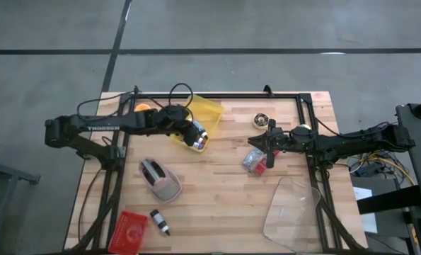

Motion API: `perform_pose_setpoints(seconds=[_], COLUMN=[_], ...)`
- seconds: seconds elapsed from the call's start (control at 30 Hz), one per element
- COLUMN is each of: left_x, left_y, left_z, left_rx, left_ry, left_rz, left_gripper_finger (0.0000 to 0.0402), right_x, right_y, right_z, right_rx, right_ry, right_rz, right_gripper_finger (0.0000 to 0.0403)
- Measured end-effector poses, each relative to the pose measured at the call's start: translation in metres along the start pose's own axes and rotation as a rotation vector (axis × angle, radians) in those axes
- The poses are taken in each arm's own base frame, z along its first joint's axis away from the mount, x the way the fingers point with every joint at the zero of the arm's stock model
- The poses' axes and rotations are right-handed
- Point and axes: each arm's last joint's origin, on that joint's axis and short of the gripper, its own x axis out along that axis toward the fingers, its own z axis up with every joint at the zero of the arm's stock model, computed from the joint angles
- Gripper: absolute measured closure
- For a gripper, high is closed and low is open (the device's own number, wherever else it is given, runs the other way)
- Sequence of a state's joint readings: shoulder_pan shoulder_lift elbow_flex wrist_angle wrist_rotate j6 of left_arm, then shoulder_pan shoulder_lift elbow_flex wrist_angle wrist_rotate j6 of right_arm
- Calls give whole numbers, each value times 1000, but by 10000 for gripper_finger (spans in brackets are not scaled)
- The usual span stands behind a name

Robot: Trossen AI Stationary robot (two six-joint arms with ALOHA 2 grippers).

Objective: Pick & Place Food Item
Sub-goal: Move the pink grater to the middle left of the table

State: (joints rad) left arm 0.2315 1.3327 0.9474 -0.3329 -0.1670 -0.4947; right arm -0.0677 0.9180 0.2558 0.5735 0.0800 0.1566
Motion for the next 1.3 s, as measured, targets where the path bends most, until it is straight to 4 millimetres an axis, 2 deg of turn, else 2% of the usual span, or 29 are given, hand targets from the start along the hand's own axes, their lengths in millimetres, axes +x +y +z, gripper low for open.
perform_pose_setpoints(seconds=[0.13,0.23,0.43,0.53,0.67,0.9,1.13,1.3], left_x=[-5,-13,-29,-37,-46,-73,-99,-110], left_y=[-11,-25,-58,-81,-102,-120,-138,-147], left_z=[14,20,18,1,-29,-73,-103,-122], left_rx=[203,255,394,504,520,434,479,478], left_ry=[-99,-119,-160,-161,-169,-100,-103,-85], left_rz=[-91,-161,-262,-308,-174,-63,-137,-191], left_gripper_finger=[209,209,209,209,209,209,209,209], right_x=[0,0,0,0,0,0,0,0], right_y=[0,0,0,0,0,0,0,0], right_z=[0,0,0,0,0,0,0,0], right_rx=[0,0,0,0,0,0,0,0], right_ry=[0,0,0,0,0,0,0,0], right_rz=[0,0,0,0,0,0,0,0], right_gripper_finger=[355,355,355,355,355,355,355,355])
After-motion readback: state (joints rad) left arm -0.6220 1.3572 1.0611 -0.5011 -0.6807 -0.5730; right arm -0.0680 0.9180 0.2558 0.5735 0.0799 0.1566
